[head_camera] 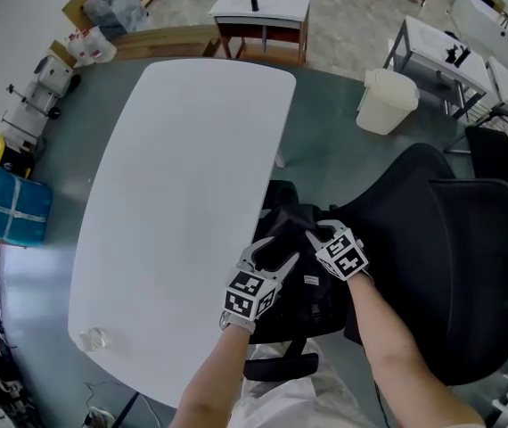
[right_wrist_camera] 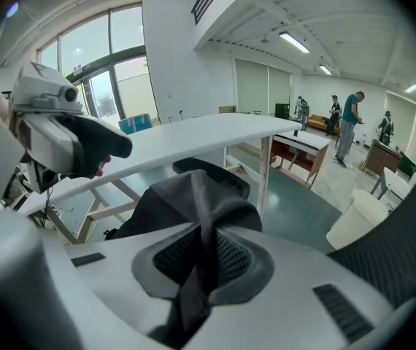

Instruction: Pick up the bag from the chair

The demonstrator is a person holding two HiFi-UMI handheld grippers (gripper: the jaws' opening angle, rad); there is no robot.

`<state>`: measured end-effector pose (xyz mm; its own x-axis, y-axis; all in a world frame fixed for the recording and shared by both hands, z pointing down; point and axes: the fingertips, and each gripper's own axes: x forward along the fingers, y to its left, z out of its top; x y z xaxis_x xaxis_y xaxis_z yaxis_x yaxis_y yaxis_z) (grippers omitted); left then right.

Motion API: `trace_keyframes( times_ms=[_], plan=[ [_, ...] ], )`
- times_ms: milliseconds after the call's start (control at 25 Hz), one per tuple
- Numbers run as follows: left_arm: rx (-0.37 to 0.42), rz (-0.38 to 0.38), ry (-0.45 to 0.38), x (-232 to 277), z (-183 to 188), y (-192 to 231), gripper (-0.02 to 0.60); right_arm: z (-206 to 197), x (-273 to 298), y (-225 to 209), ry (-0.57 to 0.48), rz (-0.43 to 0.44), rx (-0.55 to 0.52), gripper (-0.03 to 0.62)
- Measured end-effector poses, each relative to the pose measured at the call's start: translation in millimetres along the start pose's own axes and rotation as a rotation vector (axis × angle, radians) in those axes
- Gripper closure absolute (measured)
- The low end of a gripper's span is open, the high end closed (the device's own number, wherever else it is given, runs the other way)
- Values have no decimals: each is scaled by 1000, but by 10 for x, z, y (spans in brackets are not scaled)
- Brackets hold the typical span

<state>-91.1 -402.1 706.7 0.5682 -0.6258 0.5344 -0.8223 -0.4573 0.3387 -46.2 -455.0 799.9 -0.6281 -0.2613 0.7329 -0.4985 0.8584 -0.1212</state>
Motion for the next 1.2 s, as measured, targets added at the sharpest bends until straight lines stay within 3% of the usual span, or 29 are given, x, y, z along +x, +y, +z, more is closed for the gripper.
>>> trace_keyframes(
  times_ms=[320, 560, 760, 1000, 1200],
  plan=[
    [54, 20, 42, -36, -109, -65, 333, -40, -410, 287, -89, 29, 32, 559],
    [176, 90, 128, -51, -305, -98, 313, -85, -607, 400, -124, 23, 60, 559],
    [199, 150, 156, -44, -492, -22, 297, -116, -706, 498, -133, 28, 54, 559],
    [259, 98, 202, 56, -619, -106, 295, -171, -801, 622, -142, 42, 32, 559],
    [273, 108, 221, 92, -661, -94, 323, -195, -870, 727, -141, 32, 24, 559]
  ],
)
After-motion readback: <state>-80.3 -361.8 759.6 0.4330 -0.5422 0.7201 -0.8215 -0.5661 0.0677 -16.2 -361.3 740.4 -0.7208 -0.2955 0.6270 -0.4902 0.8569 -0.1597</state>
